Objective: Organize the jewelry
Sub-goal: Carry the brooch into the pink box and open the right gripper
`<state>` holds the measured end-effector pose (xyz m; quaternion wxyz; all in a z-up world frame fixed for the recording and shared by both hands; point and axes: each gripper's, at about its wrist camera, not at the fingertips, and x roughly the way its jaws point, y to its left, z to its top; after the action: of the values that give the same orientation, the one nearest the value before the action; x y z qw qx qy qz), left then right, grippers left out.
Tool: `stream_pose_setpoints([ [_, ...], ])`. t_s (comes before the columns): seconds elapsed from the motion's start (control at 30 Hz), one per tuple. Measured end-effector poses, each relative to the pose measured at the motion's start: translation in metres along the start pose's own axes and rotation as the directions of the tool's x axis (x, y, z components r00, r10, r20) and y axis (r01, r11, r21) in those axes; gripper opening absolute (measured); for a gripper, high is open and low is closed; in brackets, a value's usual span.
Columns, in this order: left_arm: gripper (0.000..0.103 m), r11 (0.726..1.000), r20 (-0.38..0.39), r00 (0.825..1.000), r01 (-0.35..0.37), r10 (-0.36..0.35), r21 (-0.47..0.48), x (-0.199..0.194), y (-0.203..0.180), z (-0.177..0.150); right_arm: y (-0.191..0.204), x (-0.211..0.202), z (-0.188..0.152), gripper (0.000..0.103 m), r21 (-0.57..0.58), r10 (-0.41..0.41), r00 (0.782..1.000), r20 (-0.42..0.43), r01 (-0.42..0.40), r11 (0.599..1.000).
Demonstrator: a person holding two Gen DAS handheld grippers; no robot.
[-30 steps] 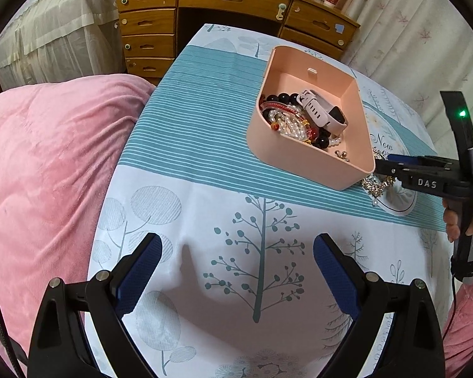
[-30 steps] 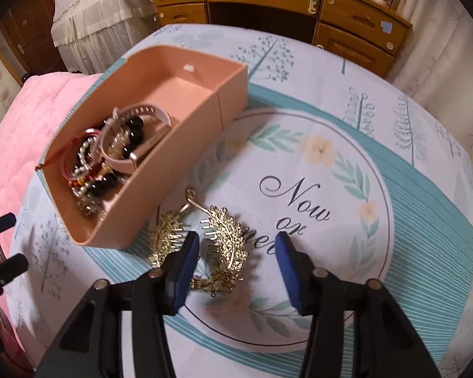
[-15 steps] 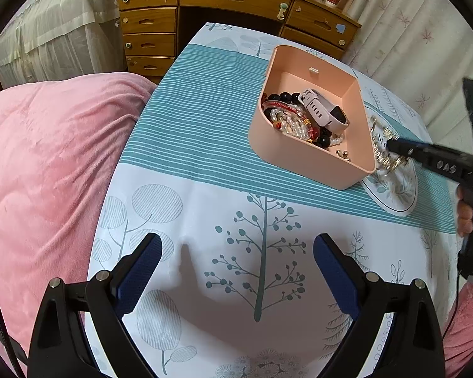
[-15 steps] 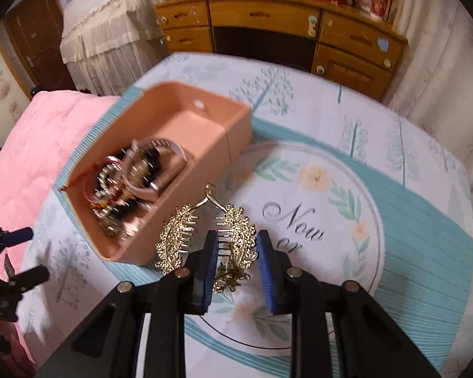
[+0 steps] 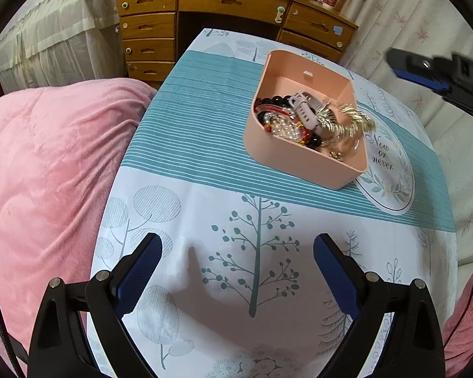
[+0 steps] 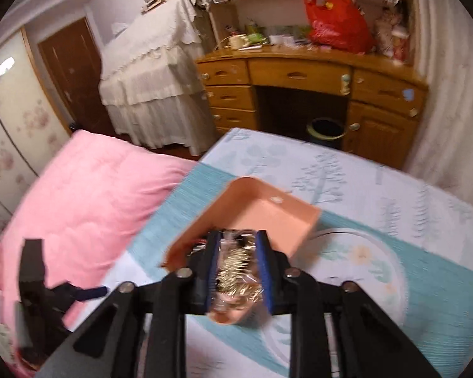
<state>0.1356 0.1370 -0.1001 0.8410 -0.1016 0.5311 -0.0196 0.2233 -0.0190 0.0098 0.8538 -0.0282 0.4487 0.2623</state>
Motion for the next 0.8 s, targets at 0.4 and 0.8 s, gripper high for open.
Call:
stream_pose_setpoints([
  [0.4,0.096,0.999,0.068,0.997,-0.023,0.02,0.038,-0.032,-0.018,-0.002,-0.013,-0.029,-0.041,0.067,0.079,-0.139,0.987,-0.077,0.145,0.986],
  [0.8,0.102,0.993,0.126,0.992,-0.001,-0.014,0.117,-0.063,-0.08,-0.02,-0.036,-0.088,-0.132,0.083,0.187,-0.32,0.942,-0.098,0.333,0.924],
])
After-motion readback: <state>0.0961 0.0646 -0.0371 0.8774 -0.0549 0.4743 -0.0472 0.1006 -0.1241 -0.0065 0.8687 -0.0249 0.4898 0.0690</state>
